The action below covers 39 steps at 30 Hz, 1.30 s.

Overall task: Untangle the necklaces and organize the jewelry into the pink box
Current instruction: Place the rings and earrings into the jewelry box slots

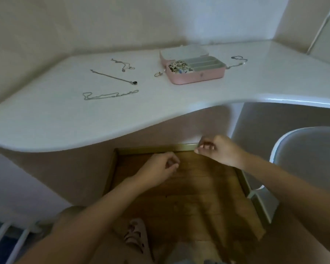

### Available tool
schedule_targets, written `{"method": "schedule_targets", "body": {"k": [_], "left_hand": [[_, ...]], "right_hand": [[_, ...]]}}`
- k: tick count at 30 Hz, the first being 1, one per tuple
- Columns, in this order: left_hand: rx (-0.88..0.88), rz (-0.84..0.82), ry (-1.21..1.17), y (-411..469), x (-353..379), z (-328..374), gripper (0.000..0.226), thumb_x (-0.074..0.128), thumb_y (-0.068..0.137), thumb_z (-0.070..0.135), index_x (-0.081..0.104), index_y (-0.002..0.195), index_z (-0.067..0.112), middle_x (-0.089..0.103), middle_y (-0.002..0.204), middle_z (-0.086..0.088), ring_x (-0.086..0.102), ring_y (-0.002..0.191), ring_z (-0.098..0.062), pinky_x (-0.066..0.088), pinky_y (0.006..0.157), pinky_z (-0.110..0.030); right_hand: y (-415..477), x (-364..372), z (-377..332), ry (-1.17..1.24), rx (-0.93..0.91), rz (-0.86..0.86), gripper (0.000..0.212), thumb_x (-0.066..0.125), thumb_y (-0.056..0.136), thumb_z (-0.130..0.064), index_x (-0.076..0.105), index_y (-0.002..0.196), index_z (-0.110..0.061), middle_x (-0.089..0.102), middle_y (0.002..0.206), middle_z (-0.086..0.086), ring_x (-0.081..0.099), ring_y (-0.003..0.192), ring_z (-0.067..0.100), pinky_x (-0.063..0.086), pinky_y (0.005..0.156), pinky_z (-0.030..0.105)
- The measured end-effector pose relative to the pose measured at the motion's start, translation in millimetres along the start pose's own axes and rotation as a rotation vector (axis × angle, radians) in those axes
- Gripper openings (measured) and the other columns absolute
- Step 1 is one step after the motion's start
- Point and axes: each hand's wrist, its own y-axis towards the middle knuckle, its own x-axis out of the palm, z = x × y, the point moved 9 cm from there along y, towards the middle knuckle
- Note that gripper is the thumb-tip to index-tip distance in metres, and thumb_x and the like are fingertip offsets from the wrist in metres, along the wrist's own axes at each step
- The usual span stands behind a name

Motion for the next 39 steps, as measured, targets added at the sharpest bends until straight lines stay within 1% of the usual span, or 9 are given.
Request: {"method": "schedule_targets", "body": {"k": [5,8,14,20,24,26,30,33,39], "left_hand": [[-0.048,-0.162,0.055,43.2,55.3,-31.5,0.011,0.056,0.094,0.023,0.061,0.104,0.020,0.067,0.088,0.002,0.067,0.072,-0.008,0.050,0.067,-0.025],[-0.110,-0.242,0.116,71.1,80.5,-54.6,0.015,0.056,0.094,0.025,0.060,0.108,0.020,0.066,0.096,-0.001,0.067,0.077,-0.012,0.053,0.070,-0.031],[-0.198,-0.342,0.194,114.9,129.9,-93.5,0.032,0.063,0.091,0.026,0.057,0.121,0.017,0.062,0.113,0.000,0.059,0.096,-0.012,0.045,0.075,-0.021],[-0.312,-0.362,0.166,145.7,172.4,-145.0,0.037,0.069,0.085,0.034,0.061,0.114,0.013,0.064,0.109,0.000,0.058,0.093,-0.011,0.042,0.072,-0.022],[-0.402,-0.292,0.152,161.3,194.1,-183.9,0.026,0.070,0.083,0.035,0.057,0.072,0.015,0.057,0.069,0.004,0.058,0.068,-0.013,0.033,0.049,-0.019],[-0.452,-0.262,0.147,164.1,202.3,-205.9,0.038,0.070,0.084,0.033,0.044,0.060,0.018,0.047,0.059,0.005,0.048,0.057,-0.009,0.028,0.046,-0.021],[-0.522,-0.248,0.125,163.6,221.4,-251.5,0.041,0.072,0.082,0.031,0.043,0.058,0.016,0.044,0.055,0.004,0.040,0.050,-0.008,0.028,0.045,-0.023],[-0.550,-0.266,0.117,159.8,233.2,-280.3,0.038,0.069,0.085,0.033,0.047,0.060,0.013,0.047,0.057,0.000,0.044,0.052,-0.013,0.032,0.050,-0.025],[-0.671,-0.206,0.077,152.5,233.2,-312.1,0.035,0.068,0.085,0.035,0.048,0.066,0.014,0.051,0.063,0.003,0.047,0.057,-0.007,0.034,0.049,-0.022]], "right_hand": [[-14.0,22.5,86.7,0.142,0.299,0.014,0.018,0.065,0.089,-0.034,0.063,0.078,-0.020,0.058,0.071,-0.007,0.055,0.067,0.007,0.042,0.062,0.024],[-17.8,39.8,131.0,0.162,0.453,0.021,0.015,0.067,0.086,-0.032,0.066,0.082,-0.018,0.063,0.078,-0.003,0.059,0.074,0.013,0.048,0.068,0.028],[-21.9,86.2,200.5,0.208,0.666,-0.010,0.012,0.070,0.079,-0.015,0.061,0.075,-0.007,0.055,0.072,-0.001,0.053,0.069,0.016,0.043,0.065,0.031],[-33.2,124.4,253.6,0.173,0.838,-0.021,0.026,0.058,0.088,-0.006,0.063,0.113,-0.003,0.057,0.115,0.012,0.055,0.105,0.025,0.036,0.073,0.023],[-38.1,160.5,274.6,0.236,0.914,-0.008,0.020,0.066,0.081,-0.007,0.065,0.097,0.005,0.061,0.097,0.015,0.058,0.089,0.027,0.045,0.068,0.034],[-44.1,178.8,284.8,0.253,0.946,0.019,0.012,0.069,0.078,-0.010,0.064,0.085,-0.001,0.053,0.081,0.005,0.053,0.077,0.019,0.039,0.056,0.027],[-49.7,220.9,303.3,0.233,0.994,0.037,0.014,0.065,0.080,-0.007,0.057,0.069,-0.006,0.045,0.064,-0.002,0.048,0.064,0.015,0.036,0.055,0.026],[-51.6,255.2,316.3,0.265,1.033,0.059,0.021,0.066,0.078,-0.009,0.051,0.065,-0.014,0.052,0.071,0.003,0.056,0.072,0.022,0.048,0.061,0.033],[-53.7,287.4,325.9,0.271,1.055,0.130,0.029,0.067,0.081,-0.012,0.045,0.064,-0.018,0.046,0.075,-0.002,0.049,0.071,0.016,0.039,0.060,0.028]]}}
